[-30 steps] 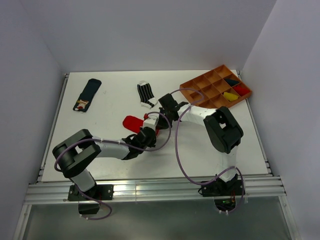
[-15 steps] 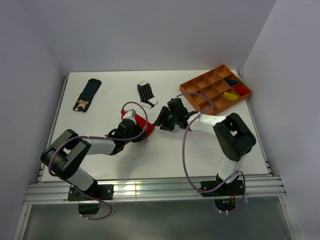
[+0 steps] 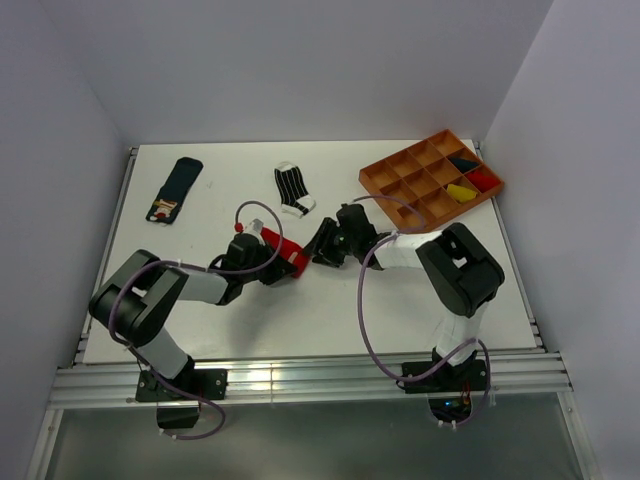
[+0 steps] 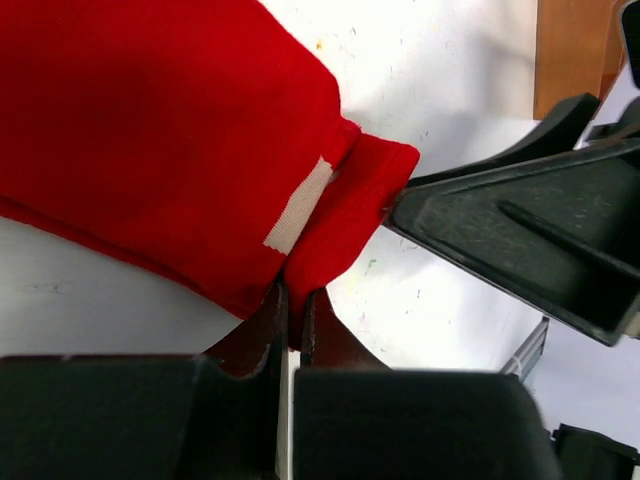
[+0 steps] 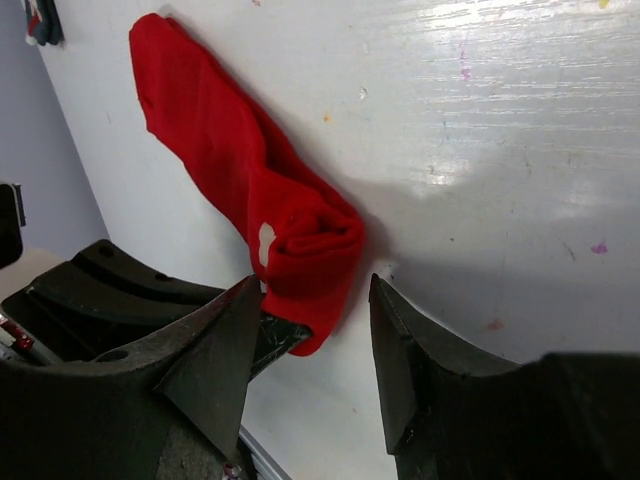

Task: Roll the socks
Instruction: Roll the sock at the center of the board.

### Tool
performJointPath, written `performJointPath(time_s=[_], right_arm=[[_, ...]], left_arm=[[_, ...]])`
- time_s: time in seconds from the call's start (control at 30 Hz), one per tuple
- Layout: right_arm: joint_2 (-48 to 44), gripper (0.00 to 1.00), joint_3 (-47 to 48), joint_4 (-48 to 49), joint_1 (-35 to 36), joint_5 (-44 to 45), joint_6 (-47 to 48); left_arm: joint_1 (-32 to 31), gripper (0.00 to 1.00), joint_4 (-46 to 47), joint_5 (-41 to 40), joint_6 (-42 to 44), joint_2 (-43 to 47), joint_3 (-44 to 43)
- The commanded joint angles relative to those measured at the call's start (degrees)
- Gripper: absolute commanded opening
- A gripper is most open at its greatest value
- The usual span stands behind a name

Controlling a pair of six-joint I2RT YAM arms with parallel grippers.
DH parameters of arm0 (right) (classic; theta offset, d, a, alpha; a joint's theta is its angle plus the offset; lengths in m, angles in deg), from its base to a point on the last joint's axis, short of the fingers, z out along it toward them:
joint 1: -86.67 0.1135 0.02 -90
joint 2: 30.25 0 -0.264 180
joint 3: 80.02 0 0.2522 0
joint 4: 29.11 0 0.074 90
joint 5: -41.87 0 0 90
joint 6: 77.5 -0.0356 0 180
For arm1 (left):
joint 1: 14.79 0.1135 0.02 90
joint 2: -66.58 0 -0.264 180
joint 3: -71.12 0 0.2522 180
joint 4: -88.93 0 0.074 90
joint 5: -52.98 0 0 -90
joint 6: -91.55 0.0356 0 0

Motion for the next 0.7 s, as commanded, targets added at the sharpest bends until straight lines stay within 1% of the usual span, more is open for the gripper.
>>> performJointPath(time_s=[0.0, 0.4, 0.67], right_arm=[[1.6, 0.55, 0.7, 3.1, -0.3, -0.7, -1.1], [4.2, 0.49, 1.1, 2.0, -0.3, 1.0, -2.2], [4.7, 0.44, 1.4, 1.1, -0.3, 3.5, -2.2]], left_arm=[[0.1, 0.0, 1.6, 2.6, -2.0, -1.0, -0.1], [0.2, 0.0, 0.7, 4.2, -3.1, -4.0, -1.7], [0.1, 0.0, -0.5, 4.2, -3.0, -4.0, -1.9]])
